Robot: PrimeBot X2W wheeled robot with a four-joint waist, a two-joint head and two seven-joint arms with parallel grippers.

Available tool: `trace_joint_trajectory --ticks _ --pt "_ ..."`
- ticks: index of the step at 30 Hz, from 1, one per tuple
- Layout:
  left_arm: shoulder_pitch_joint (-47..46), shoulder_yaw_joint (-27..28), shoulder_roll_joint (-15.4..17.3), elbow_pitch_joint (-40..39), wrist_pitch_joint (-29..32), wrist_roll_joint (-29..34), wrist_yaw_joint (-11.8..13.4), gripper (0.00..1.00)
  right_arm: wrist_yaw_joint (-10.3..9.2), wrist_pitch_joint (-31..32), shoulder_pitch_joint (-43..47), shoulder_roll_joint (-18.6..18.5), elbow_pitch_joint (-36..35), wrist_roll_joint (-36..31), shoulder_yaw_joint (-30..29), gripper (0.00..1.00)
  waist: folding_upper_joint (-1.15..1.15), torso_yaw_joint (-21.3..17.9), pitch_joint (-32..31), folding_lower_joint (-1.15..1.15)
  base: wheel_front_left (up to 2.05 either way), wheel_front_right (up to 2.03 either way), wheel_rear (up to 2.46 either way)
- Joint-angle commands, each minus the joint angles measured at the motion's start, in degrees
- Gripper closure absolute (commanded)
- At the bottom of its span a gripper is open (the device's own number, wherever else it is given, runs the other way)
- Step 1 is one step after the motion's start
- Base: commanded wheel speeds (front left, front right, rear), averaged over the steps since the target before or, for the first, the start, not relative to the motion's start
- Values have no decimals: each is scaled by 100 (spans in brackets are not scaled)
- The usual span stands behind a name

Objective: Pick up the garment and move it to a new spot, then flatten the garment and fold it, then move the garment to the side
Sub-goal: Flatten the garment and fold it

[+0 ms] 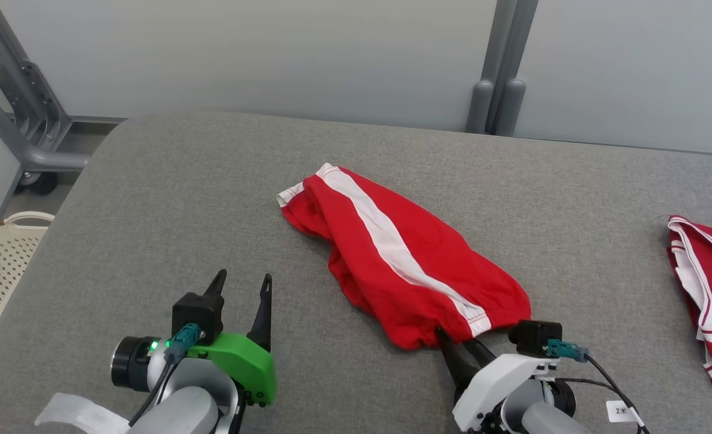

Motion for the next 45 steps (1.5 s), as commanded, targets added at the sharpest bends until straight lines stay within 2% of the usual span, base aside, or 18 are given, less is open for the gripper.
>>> trace_joint_trajectory --ticks 1,3,9,15,23,32,38,39,40,41,45 --pt "77 40 44 -45 -9 -45 49 0 0 -48 -84 -24 70 71 101 73 23 -7 27 0 0 0 0" --pt "107 79 103 -86 -16 -75 83 0 0 -73 -156 -25 121 144 232 100 23 -55 43 0 0 0 0" --pt "169 187 176 -201 -44 -119 173 0 0 -89 -275 -24 169 -175 394 100 23 -285 64 0 0 0 0" --pt "260 243 181 -279 -79 -141 195 0 0 -89 -101 -42 216 -1093 112 100 23 -534 45 0 0 0 0" --pt "353 294 178 -375 -117 -162 217 0 0 -4 61 -694 -8 -2068 -365 100 23 -812 26 0 0 0 0" --pt "412 291 163 -557 -137 -144 217 0 -1 384 -22 -1640 -196 -2533 -659 100 23 -994 78 0 0 0 0" --pt "449 303 145 -592 -142 -187 194 0 -1 303 -188 -1695 -61 -2622 -730 100 23 -1063 131 0 0 0 0" --pt "456 310 141 -594 -145 -188 183 0 -1 277 -199 -1662 -37 -2610 -757 91 23 -1074 136 0 0 0 0" --pt "483 323 125 -603 -152 -201 191 0 -1 204 -202 -1592 -8 -2571 -837 27 23 -1100 136 0 0 0 0" --pt "499 333 129 -606 -156 -203 203 0 -1 174 -191 -1578 -7 -2587 -868 0 23 -1115 136 0 0 0 0" --pt "572 385 150 -641 -158 -232 226 0 0 54 -61 -1525 -33 -2657 -1048 0 23 -1198 116 0 0 0 0"
